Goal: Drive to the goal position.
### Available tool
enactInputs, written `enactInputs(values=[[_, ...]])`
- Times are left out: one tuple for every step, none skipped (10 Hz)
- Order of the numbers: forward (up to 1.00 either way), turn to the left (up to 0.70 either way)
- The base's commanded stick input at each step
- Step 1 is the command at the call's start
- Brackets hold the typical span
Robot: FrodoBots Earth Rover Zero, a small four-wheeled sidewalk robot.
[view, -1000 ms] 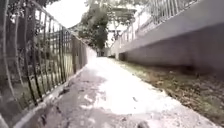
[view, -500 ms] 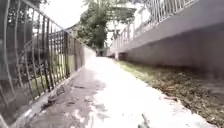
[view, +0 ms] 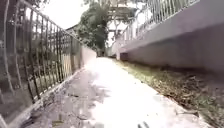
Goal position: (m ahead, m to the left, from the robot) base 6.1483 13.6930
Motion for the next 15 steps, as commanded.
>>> enactInputs(values=[[0.85, 0.0], [0.85, 0.0], [0.85, 0.0], [0.85, 0.0], [0.85, 0.0], [0.85, 0.0], [0.85, 0.0], [0.85, 0.0], [0.85, 0.0], [0.85, 0.0], [0.85, 0.0], [0.85, 0.0], [0.85, 0.0], [0.85, 0.0], [0.85, 0.0]])
